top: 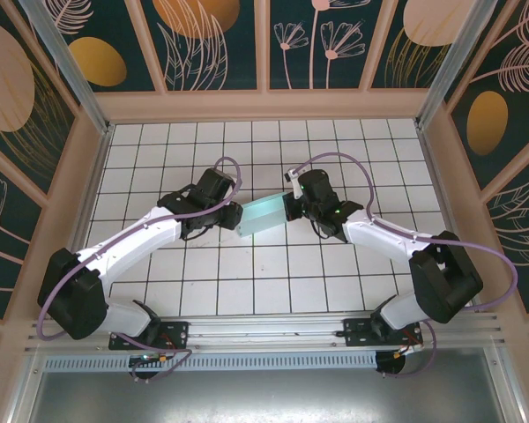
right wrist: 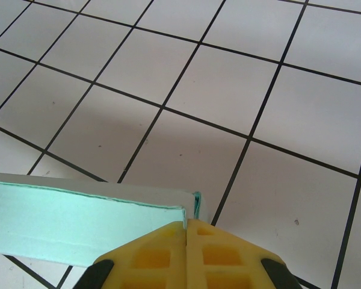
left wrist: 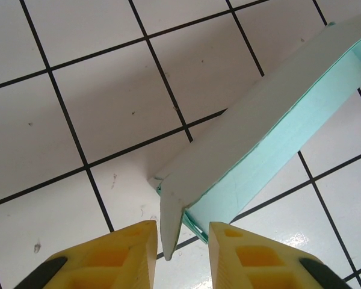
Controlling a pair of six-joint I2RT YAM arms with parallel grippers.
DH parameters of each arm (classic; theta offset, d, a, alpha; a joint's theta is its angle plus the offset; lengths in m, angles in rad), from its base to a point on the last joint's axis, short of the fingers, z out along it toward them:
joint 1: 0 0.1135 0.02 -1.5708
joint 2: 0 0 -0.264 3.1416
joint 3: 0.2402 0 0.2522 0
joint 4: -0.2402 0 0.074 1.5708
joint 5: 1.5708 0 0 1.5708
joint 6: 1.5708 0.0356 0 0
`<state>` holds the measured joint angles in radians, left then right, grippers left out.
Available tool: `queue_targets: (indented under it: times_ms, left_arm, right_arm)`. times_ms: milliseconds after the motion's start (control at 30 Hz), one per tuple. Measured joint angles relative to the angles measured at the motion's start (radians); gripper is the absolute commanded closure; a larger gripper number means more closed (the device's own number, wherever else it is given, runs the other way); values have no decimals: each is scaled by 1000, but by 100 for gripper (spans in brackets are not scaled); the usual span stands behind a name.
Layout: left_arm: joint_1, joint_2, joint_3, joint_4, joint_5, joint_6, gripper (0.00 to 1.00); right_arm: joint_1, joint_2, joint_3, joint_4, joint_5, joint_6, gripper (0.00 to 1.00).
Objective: Fold the paper box
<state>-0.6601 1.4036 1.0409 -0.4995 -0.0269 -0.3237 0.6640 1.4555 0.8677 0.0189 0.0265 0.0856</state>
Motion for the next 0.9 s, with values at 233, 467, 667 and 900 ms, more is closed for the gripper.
queue_targets:
  times_ms: [233,467,667,900]
  left_arm:
    - [0,0,-3,-8,-1,-7,82]
    - [0,1,-4,-8,-5,-14,90]
    - [0,8,-4,-7,-8,-23,100]
    - [0,8,-4,-5,-8,-48,100]
  right_arm:
    - [0,0,0,0,0,2,100]
    - [0,0,0,0,0,2,100]
    - [1,0,0,-3,-1,5,100]
    - [1,0,0,-3,-1,10,100]
